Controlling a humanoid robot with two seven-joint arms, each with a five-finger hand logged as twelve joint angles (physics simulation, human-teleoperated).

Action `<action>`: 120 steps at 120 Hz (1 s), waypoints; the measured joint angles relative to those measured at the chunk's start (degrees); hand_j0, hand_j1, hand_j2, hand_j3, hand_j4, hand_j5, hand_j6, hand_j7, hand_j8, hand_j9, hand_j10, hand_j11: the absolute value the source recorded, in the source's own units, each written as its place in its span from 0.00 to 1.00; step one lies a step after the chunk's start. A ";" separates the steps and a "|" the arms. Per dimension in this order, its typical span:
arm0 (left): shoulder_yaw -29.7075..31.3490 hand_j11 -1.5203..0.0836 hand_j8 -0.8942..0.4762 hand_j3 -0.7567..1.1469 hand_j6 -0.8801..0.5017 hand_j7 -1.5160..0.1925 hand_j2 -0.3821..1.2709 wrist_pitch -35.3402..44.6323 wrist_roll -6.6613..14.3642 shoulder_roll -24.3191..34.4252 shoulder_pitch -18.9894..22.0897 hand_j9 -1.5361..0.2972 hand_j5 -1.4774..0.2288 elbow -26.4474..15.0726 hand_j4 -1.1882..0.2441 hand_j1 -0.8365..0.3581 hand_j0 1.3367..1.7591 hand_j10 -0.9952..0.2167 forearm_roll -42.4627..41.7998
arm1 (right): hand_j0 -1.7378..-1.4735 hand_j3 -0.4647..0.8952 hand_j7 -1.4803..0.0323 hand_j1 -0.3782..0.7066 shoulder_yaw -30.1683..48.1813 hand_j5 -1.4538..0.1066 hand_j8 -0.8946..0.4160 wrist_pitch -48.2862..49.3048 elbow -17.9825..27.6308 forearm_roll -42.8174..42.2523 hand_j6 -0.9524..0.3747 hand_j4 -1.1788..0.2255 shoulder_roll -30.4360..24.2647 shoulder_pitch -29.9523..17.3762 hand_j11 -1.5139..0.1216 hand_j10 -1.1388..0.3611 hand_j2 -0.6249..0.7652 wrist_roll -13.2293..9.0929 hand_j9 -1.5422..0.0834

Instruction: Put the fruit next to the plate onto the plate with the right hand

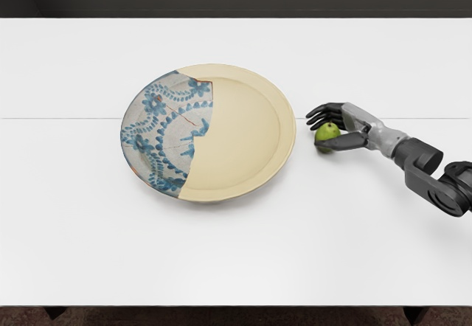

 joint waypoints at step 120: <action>0.04 0.95 0.65 0.40 0.64 0.89 0.23 0.00 0.02 0.00 0.00 0.84 0.87 0.00 0.83 0.99 0.76 0.82 -0.02 | 0.40 0.34 0.24 0.72 2.38 0.13 0.43 15.70 -0.81 1.18 0.20 0.28 -4.71 -0.35 0.25 0.51 0.38 1.04 0.20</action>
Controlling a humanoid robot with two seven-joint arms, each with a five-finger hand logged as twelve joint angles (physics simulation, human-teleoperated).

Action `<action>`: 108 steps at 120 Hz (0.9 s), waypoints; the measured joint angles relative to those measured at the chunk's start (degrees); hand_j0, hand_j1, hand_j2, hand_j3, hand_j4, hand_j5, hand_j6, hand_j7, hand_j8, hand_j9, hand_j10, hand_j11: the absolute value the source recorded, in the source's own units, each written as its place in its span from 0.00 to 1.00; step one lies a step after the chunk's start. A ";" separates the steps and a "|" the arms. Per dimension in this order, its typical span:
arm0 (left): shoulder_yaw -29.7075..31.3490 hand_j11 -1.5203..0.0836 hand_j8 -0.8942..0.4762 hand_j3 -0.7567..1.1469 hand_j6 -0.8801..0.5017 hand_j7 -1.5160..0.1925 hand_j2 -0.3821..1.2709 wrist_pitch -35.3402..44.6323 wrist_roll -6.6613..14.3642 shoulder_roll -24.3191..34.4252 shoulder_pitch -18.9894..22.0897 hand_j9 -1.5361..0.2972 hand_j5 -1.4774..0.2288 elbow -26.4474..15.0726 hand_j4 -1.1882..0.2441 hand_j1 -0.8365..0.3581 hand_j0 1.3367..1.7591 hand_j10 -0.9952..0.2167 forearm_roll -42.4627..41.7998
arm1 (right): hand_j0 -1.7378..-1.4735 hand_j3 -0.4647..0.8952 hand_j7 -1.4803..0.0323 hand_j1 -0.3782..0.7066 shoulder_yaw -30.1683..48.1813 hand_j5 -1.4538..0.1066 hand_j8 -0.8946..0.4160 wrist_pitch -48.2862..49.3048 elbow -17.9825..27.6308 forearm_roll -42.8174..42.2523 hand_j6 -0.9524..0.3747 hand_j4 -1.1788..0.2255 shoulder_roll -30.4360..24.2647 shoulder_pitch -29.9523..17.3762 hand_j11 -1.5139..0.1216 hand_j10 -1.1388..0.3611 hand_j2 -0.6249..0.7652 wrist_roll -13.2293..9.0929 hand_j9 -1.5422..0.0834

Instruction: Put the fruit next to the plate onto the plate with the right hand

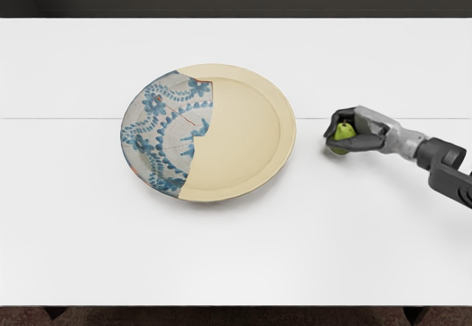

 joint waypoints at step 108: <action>0.01 0.95 0.65 0.40 0.64 0.89 0.23 0.00 0.00 0.00 0.00 0.84 0.87 0.01 0.83 0.99 0.76 0.82 0.00 | 0.43 0.34 0.23 0.74 0.37 0.12 0.43 8.16 6.90 13.89 0.18 0.27 9.59 14.01 0.18 0.54 0.40 -12.93 0.18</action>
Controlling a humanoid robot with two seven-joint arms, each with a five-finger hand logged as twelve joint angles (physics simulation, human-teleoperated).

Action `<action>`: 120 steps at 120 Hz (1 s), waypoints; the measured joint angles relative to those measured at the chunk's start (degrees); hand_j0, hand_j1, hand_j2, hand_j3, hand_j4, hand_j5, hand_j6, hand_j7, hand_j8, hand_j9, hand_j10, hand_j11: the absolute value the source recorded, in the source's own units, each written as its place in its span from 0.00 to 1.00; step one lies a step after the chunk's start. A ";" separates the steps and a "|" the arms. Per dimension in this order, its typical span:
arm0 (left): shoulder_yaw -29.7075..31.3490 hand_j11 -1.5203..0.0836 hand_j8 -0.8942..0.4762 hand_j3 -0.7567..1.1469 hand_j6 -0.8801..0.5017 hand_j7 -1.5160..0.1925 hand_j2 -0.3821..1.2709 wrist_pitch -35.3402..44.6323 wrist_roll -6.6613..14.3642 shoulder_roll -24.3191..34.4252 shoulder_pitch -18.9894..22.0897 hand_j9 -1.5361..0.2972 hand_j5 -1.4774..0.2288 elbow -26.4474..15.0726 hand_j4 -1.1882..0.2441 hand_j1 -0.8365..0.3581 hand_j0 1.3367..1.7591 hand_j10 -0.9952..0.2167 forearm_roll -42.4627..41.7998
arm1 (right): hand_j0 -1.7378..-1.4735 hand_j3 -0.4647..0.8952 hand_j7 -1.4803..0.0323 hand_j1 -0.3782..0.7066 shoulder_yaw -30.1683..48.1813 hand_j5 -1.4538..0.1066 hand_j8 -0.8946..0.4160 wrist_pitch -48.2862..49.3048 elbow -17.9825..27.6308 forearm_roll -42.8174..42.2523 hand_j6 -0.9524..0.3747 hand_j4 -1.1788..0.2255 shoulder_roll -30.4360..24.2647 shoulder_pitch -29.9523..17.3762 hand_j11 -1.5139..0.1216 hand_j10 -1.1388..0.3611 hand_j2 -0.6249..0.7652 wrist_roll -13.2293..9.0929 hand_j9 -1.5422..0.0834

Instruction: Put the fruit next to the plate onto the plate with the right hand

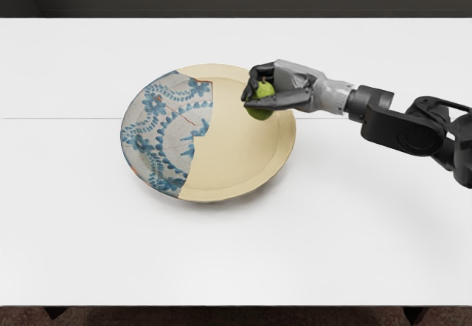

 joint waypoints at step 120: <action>-0.03 0.95 0.65 0.40 0.64 0.89 0.23 0.00 -0.01 0.00 0.00 0.84 0.87 -0.01 0.83 0.99 0.76 0.82 0.02 | 0.34 0.34 0.47 0.60 -1.01 0.41 0.33 -13.25 -2.08 -8.93 0.30 0.43 15.04 2.15 0.43 0.48 0.37 -8.29 0.45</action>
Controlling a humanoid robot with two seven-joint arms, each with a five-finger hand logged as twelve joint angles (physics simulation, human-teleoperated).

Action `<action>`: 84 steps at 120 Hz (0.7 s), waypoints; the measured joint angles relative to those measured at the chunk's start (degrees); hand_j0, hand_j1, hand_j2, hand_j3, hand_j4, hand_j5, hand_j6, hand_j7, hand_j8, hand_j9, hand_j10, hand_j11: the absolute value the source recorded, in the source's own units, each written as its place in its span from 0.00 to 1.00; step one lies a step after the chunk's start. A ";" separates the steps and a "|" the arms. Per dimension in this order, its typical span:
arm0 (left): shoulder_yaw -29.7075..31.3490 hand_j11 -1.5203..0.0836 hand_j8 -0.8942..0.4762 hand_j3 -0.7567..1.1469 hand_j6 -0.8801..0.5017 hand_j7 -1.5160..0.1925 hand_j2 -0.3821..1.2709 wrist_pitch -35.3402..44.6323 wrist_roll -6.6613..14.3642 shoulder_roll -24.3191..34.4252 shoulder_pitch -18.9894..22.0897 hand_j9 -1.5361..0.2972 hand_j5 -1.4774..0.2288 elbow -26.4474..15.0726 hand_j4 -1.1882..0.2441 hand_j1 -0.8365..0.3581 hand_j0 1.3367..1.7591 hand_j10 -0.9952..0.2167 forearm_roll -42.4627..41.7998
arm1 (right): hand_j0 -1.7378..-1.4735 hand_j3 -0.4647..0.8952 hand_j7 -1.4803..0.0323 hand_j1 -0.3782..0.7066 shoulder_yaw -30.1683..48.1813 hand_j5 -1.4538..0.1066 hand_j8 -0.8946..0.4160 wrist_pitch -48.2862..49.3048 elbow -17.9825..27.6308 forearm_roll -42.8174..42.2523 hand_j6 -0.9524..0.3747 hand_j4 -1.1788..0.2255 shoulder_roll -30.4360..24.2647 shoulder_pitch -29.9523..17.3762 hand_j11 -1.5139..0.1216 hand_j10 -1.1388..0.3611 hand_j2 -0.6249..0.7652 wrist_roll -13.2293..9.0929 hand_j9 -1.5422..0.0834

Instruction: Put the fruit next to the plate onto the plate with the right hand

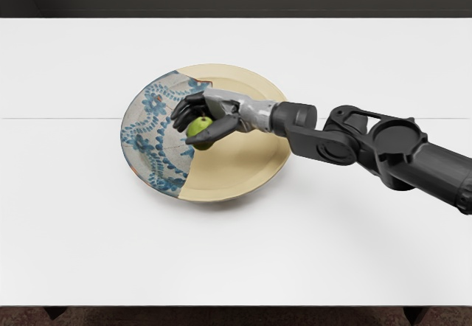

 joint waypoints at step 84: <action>-0.01 0.95 0.65 0.40 0.64 0.89 0.23 0.00 0.00 0.00 0.00 0.84 0.87 -0.01 0.83 0.99 0.76 0.82 0.00 | 0.30 0.34 0.93 0.09 1.11 0.88 0.64 10.99 0.09 12.95 0.68 0.80 -8.07 0.33 0.88 0.73 0.44 -5.33 0.90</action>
